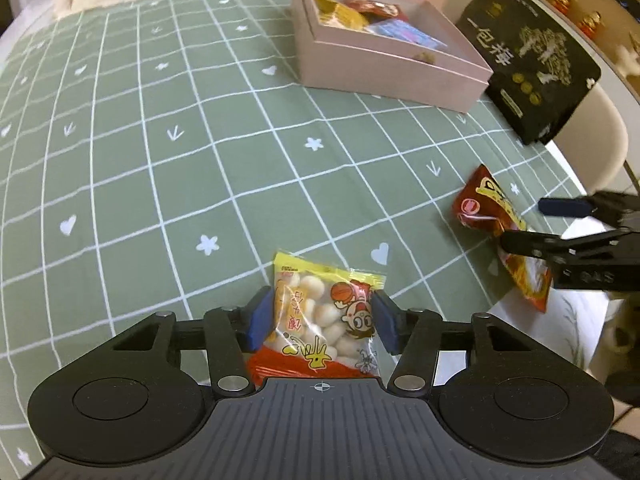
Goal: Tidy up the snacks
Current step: 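Lift the ball-snack pack with the left gripper while the right lifts the duck-snack pack, then carry both packs over the pink box and open both grippers to drop them in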
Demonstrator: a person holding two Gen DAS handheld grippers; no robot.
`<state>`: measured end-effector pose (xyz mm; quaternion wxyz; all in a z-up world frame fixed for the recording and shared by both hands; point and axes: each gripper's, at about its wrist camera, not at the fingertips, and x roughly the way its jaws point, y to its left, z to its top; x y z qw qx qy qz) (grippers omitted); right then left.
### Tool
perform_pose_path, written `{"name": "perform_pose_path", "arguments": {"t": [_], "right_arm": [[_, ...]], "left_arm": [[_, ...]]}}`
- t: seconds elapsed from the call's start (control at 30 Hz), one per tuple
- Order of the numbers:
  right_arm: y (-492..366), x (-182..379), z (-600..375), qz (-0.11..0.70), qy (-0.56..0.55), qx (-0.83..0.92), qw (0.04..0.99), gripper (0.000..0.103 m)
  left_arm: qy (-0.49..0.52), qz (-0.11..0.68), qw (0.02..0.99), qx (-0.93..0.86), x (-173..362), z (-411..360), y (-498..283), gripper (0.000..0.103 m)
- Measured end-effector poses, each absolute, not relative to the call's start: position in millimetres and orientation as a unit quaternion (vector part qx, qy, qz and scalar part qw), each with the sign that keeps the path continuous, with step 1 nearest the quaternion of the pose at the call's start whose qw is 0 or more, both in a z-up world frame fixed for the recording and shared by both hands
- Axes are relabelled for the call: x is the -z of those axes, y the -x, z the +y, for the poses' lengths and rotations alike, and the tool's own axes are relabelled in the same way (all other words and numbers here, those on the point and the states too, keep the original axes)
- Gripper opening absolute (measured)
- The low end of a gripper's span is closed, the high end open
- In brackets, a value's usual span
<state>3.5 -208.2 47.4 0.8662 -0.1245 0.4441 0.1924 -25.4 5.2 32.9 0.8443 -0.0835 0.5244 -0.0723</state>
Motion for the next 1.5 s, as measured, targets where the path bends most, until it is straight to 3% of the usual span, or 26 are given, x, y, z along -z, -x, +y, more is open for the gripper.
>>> {"name": "perform_pose_path", "arguments": {"t": [0.13, 0.23, 0.3, 0.7, 0.87, 1.07, 1.13, 1.3, 1.47, 1.5], "right_arm": [[-21.7, -34.4, -214.1, 0.481, 0.049, -0.195, 0.853, 0.08], [-26.1, -28.5, -208.7, 0.486, 0.039, -0.208, 0.848, 0.099], [-26.3, -24.2, -201.6, 0.483, 0.06, -0.213, 0.847, 0.102], [-25.6, -19.2, -174.6, 0.494, 0.036, -0.075, 0.865, 0.103], [-30.3, -25.0, -180.7, 0.532, -0.056, -0.001, 0.845, 0.103], [-31.2, -20.2, -170.2, 0.522, 0.008, -0.026, 0.852, 0.102], [-28.0, -24.9, -178.0, 0.519, 0.009, -0.037, 0.854, 0.088], [-13.7, -31.5, -197.5, 0.512, 0.012, -0.087, 0.854, 0.076], [1.7, -57.7, -199.7, 0.466, 0.043, -0.112, 0.876, 0.044], [3.8, -66.0, -197.4, 0.457, 0.041, -0.12, 0.88, 0.028]], "left_arm": [[0.076, 0.521, 0.848, 0.06, -32.4, -1.8, 27.1, 0.058], [0.063, 0.519, 0.851, 0.061, -32.0, -5.7, 27.6, 0.058], [0.063, 0.517, 0.851, 0.062, -31.4, -5.7, 27.1, 0.059], [0.063, 0.509, 0.856, 0.066, -30.8, -4.6, 30.0, 0.06], [0.041, 0.497, 0.864, 0.063, -30.9, -12.7, 34.5, 0.061], [0.046, 0.492, 0.866, 0.073, -30.5, -8.5, 36.1, 0.061], [0.052, 0.49, 0.867, 0.075, -30.2, -6.2, 36.3, 0.061], [0.049, 0.485, 0.87, 0.078, -29.0, -6.6, 38.4, 0.061], [0.04, 0.484, 0.87, 0.079, -28.3, -8.1, 38.5, 0.061], [0.038, 0.484, 0.871, 0.08, -28.1, -8.3, 38.7, 0.061]]}}
